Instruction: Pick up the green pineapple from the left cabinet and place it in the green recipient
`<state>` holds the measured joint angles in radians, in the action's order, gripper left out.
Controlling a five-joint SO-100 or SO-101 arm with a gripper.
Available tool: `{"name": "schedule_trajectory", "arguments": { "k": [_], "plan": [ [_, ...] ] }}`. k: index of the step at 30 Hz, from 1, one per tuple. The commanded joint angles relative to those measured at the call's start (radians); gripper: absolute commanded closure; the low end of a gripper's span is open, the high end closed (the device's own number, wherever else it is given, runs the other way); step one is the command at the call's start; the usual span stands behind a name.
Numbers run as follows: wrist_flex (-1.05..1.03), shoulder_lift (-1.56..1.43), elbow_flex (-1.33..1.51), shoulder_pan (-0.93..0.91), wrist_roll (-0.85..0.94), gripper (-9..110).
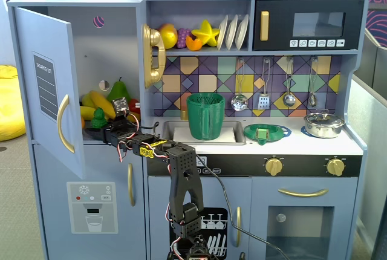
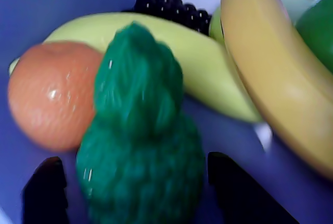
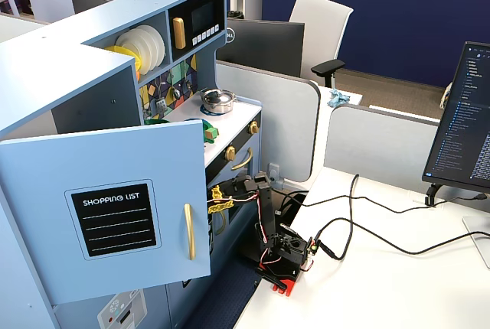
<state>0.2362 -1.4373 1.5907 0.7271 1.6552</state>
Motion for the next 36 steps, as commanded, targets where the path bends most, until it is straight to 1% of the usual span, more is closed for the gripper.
{"name": "schedule_trajectory", "arguments": {
  "k": [1,3,4,6,8,10,14,18,24,26,29,32,34,36],
  "plan": [
    [0.002,0.035,-0.086,0.015,0.000,85],
    [-0.020,0.035,-0.086,0.015,0.037,99],
    [-0.031,0.034,-0.081,0.014,0.048,101],
    [-0.037,0.020,-0.066,0.014,0.066,101],
    [-0.037,-0.017,-0.041,0.018,0.141,101],
    [-0.032,-0.097,0.003,0.031,0.247,101],
    [-0.028,-0.321,0.100,0.083,0.347,101],
    [-0.167,-0.604,0.216,0.143,0.457,101],
    [-0.433,-0.973,0.351,0.172,0.543,101],
    [-0.531,-1.078,0.365,0.137,0.548,101],
    [-0.706,-1.189,0.321,0.032,0.543,101],
    [-0.854,-1.221,0.213,-0.129,0.535,101],
    [-0.897,-1.210,0.149,-0.252,0.523,101],
    [-0.946,-1.172,0.071,-0.400,0.469,101]
  ]
}}
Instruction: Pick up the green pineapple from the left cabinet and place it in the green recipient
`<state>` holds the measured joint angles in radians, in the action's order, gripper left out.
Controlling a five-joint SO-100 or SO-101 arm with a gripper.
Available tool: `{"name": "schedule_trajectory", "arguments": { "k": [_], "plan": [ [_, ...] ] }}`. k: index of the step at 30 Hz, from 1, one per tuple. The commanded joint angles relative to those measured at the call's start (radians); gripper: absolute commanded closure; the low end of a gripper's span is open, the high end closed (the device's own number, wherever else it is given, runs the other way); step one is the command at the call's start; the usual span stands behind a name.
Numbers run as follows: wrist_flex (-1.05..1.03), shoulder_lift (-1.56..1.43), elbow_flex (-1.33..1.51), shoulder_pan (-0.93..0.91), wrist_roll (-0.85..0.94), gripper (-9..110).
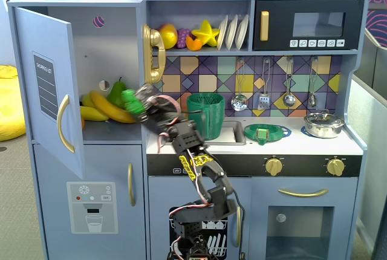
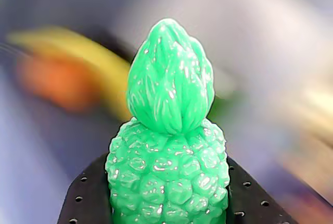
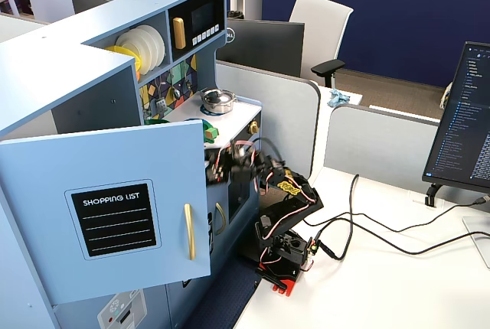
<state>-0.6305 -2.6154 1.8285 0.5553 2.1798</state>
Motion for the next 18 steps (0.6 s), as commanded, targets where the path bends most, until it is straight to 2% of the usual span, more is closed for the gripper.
{"name": "schedule_trajectory", "arguments": {
  "k": [1,4,7,18],
  "plan": [
    [-0.092,0.034,-0.202,-0.299,-0.095,101],
    [-0.061,0.127,-0.285,-0.451,-0.244,101],
    [0.035,0.213,-0.310,-0.526,-0.347,101],
    [0.407,0.611,-0.393,-0.583,-0.500,101]
  ]
}}
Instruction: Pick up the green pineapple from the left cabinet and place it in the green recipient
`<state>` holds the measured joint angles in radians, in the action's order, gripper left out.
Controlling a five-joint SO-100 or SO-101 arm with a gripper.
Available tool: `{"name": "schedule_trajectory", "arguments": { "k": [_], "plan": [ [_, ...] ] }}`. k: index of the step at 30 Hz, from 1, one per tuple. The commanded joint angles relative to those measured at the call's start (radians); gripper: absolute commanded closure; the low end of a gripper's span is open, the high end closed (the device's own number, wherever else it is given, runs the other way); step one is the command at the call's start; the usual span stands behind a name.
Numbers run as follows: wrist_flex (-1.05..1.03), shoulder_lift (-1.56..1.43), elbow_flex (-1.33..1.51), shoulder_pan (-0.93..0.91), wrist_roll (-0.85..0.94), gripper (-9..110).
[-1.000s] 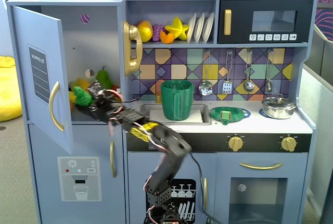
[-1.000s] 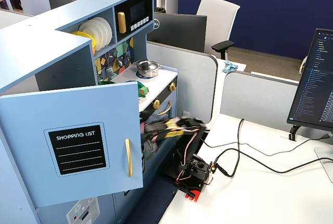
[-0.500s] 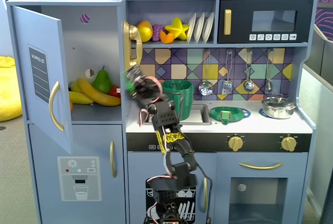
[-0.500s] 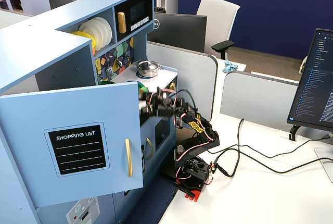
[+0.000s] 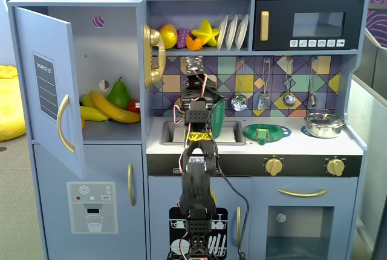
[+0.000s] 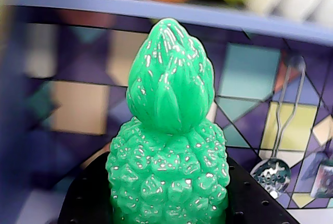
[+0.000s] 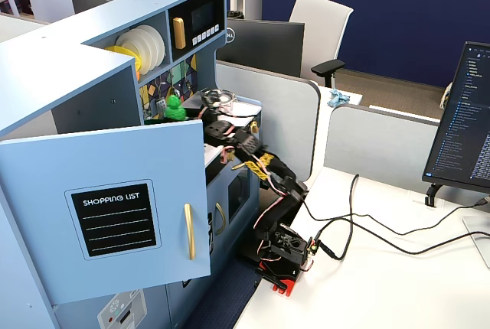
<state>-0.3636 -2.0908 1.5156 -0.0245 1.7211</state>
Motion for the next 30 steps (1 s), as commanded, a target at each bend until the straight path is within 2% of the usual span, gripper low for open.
{"name": "schedule_trajectory", "arguments": {
  "k": [1,7,19,22,24,26,30],
  "plan": [
    [0.181,0.114,-0.080,0.005,-0.041,101],
    [0.330,0.291,-0.152,0.011,-0.043,101],
    [0.330,0.391,-0.233,0.000,-0.035,101],
    [0.328,0.388,-0.233,-0.014,-0.074,94],
    [0.331,0.380,-0.233,-0.018,-0.135,79],
    [0.321,0.368,-0.227,-0.025,-0.172,71],
    [0.307,0.353,-0.210,-0.035,-0.172,67]
  ]
}}
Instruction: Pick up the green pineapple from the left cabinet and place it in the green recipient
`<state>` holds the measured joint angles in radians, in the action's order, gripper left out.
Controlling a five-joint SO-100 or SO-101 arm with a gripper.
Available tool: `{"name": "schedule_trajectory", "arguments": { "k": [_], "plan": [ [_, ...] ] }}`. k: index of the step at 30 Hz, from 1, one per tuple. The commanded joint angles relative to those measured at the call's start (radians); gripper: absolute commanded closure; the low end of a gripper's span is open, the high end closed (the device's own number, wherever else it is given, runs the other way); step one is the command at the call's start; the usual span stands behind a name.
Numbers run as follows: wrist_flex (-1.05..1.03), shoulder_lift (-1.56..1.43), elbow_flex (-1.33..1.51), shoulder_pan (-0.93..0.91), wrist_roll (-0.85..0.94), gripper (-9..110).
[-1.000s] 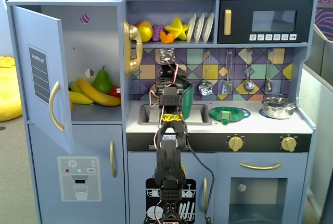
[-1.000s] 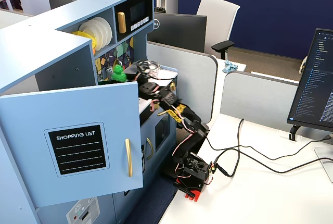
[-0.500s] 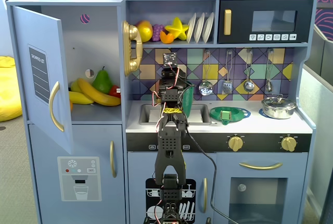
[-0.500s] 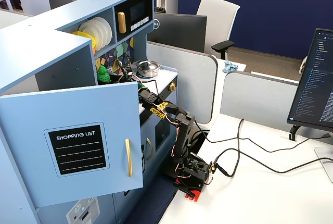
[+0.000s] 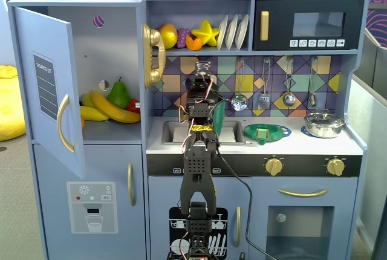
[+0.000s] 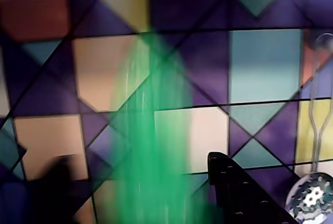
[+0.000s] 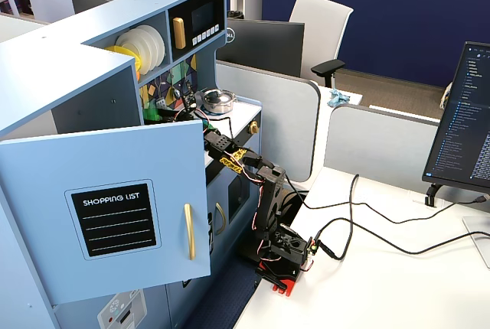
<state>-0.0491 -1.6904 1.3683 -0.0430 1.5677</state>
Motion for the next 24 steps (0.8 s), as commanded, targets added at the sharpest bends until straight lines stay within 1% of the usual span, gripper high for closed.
{"name": "schedule_trajectory", "arguments": {
  "k": [1,7,10,14,18,22,24],
  "plan": [
    [-0.011,-0.049,-0.061,-0.018,-0.017,68],
    [-0.029,-0.077,-0.041,-0.025,-0.009,69],
    [-0.080,-0.167,0.011,-0.009,0.026,70],
    [-0.327,-0.399,0.100,0.009,0.037,70],
    [-0.614,-0.646,0.278,-0.011,0.084,70],
    [-0.769,-0.831,0.560,-0.069,0.120,69],
    [-0.822,-0.890,0.689,-0.074,0.101,70]
  ]
}}
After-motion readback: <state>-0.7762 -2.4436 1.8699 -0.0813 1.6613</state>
